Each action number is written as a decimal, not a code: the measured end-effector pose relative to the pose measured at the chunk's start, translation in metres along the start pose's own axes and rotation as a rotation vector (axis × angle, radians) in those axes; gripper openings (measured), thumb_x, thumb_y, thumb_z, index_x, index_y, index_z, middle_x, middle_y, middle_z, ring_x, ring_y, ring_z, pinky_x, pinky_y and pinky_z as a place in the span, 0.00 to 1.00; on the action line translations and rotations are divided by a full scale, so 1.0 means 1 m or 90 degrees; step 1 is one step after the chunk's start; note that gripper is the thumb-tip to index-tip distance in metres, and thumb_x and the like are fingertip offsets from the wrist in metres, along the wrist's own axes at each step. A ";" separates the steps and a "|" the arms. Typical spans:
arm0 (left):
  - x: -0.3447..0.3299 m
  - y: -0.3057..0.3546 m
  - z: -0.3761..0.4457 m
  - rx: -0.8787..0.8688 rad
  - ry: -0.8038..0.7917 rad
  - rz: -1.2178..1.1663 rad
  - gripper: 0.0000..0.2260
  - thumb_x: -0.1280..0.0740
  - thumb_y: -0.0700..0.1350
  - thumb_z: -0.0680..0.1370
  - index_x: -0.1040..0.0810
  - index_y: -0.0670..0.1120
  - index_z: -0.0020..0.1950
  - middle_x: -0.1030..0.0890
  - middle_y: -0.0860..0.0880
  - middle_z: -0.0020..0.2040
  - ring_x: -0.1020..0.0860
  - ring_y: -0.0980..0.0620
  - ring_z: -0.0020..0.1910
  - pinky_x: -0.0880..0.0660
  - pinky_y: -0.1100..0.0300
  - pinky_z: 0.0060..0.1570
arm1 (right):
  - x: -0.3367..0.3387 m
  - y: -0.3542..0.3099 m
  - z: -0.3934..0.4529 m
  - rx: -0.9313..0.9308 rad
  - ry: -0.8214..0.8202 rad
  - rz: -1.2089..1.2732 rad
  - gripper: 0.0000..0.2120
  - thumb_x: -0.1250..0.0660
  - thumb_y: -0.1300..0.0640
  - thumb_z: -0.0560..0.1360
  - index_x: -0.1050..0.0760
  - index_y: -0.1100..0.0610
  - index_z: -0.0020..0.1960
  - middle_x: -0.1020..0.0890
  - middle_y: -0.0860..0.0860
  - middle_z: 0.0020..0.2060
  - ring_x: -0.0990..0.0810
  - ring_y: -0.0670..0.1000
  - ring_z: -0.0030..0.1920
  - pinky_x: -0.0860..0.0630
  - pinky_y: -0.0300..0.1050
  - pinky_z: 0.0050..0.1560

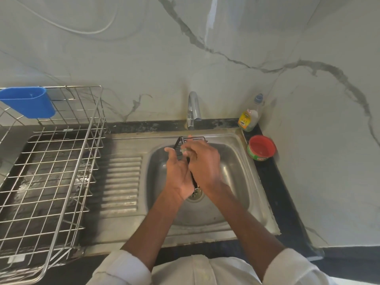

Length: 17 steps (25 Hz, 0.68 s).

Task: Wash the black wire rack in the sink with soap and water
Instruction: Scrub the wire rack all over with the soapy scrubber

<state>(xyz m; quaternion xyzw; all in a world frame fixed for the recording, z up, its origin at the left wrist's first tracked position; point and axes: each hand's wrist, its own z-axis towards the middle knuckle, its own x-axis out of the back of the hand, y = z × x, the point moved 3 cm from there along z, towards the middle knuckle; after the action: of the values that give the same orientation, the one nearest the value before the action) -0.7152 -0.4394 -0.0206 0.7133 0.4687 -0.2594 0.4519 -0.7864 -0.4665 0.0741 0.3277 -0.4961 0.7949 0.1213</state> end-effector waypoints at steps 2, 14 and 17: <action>-0.001 0.000 -0.005 -0.001 -0.018 -0.006 0.44 0.40 0.79 0.75 0.20 0.45 0.73 0.21 0.40 0.74 0.27 0.39 0.77 0.39 0.41 0.82 | -0.002 -0.003 0.004 0.009 -0.043 -0.029 0.13 0.33 0.69 0.75 0.14 0.56 0.50 0.16 0.49 0.45 0.18 0.51 0.46 0.20 0.49 0.45; 0.009 0.013 -0.004 -0.066 0.031 -0.045 0.48 0.55 0.80 0.78 0.15 0.42 0.64 0.17 0.38 0.60 0.19 0.38 0.57 0.21 0.49 0.52 | 0.014 0.023 -0.054 0.010 -0.028 -0.080 0.12 0.28 0.71 0.73 0.16 0.56 0.50 0.16 0.49 0.47 0.20 0.46 0.43 0.30 0.25 0.41; 0.011 0.008 -0.002 -0.052 0.023 -0.026 0.48 0.50 0.81 0.76 0.18 0.44 0.72 0.21 0.40 0.67 0.22 0.42 0.63 0.28 0.50 0.62 | 0.003 0.009 -0.055 0.086 -0.043 -0.083 0.13 0.29 0.72 0.71 0.16 0.57 0.49 0.16 0.53 0.47 0.18 0.52 0.45 0.23 0.38 0.42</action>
<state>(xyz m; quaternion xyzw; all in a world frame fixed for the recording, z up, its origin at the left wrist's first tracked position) -0.7033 -0.4339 -0.0253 0.6890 0.5016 -0.2360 0.4668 -0.8150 -0.4234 0.0536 0.3931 -0.4228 0.8055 0.1334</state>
